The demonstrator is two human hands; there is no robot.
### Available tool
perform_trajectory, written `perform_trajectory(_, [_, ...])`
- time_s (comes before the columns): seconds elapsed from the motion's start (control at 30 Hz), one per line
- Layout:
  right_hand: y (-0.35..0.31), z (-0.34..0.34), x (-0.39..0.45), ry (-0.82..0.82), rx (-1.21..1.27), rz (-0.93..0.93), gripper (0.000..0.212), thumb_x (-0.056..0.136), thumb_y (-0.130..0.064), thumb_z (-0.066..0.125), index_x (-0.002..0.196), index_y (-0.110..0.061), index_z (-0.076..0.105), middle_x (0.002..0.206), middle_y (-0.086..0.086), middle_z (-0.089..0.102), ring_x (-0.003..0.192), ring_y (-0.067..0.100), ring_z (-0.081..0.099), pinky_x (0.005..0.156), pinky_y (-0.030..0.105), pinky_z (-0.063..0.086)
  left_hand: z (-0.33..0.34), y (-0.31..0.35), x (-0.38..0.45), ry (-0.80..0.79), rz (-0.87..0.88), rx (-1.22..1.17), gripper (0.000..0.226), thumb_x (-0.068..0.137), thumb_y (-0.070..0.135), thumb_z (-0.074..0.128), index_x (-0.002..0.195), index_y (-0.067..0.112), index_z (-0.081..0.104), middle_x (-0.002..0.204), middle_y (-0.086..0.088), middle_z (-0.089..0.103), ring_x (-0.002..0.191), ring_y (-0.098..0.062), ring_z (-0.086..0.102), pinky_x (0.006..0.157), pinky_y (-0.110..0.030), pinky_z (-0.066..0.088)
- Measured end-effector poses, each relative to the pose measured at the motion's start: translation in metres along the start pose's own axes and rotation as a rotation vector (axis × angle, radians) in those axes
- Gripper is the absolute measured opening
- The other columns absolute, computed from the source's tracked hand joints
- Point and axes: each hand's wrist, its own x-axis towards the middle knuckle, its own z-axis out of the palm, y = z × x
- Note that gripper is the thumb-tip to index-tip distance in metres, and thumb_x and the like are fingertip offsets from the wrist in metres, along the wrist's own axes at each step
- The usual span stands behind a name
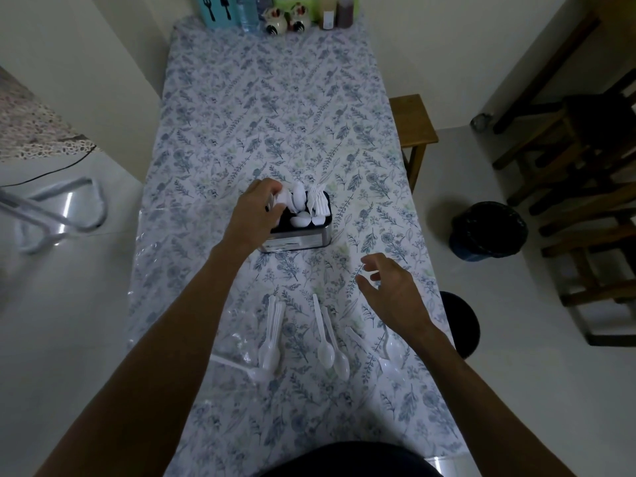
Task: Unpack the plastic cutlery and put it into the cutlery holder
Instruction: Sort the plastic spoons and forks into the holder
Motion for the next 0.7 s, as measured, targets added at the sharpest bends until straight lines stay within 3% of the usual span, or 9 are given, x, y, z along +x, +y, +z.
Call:
perform_trajectory(0.2, [0.003, 0.002, -0.002, 0.003, -0.017, -0.005, 0.030, 0.095, -0.027, 0.067, 0.123, -0.018, 0.060, 0.114, 0.001, 0.067, 0.090, 0.010, 0.060, 0.080, 0.022, 0.048, -0.014, 0.004, 0.009, 0.020, 0.063, 0.032, 0.025, 0.096, 0.002, 0.058, 0.121, 0.001, 0.062, 0.114, -0.016, 0.064, 0.088, -0.021, 0.055, 0.077, -0.022, 0.036])
perform_trajectory(0.33, [0.002, 0.003, -0.005, 0.008, -0.017, -0.028, 0.030, 0.095, -0.025, 0.068, 0.123, -0.017, 0.060, 0.114, 0.002, 0.068, 0.091, 0.012, 0.062, 0.082, 0.029, 0.053, -0.024, 0.000, 0.013, 0.012, 0.008, 0.024, 0.023, 0.096, 0.003, 0.058, 0.117, 0.002, 0.065, 0.115, -0.016, 0.068, 0.092, -0.027, 0.061, 0.075, -0.020, 0.036])
perform_trajectory(0.47, [0.002, 0.004, -0.007, 0.005, -0.030, -0.031, 0.031, 0.095, -0.025, 0.068, 0.124, -0.016, 0.061, 0.115, 0.003, 0.068, 0.094, 0.015, 0.065, 0.081, 0.027, 0.051, -0.017, 0.003, 0.015, -0.012, -0.091, -0.002, 0.021, 0.098, 0.010, 0.055, 0.116, 0.008, 0.065, 0.118, -0.012, 0.067, 0.096, -0.021, 0.058, 0.078, -0.024, 0.038])
perform_trajectory(0.7, [0.008, 0.001, -0.011, -0.009, -0.021, -0.012, 0.030, 0.096, -0.028, 0.067, 0.123, -0.018, 0.061, 0.114, 0.002, 0.068, 0.093, 0.014, 0.065, 0.081, 0.029, 0.054, -0.019, 0.011, 0.002, 0.115, -0.167, -0.081, 0.039, 0.104, 0.028, 0.054, 0.140, 0.012, 0.051, 0.141, -0.011, 0.054, 0.126, -0.022, 0.055, 0.097, -0.025, 0.040])
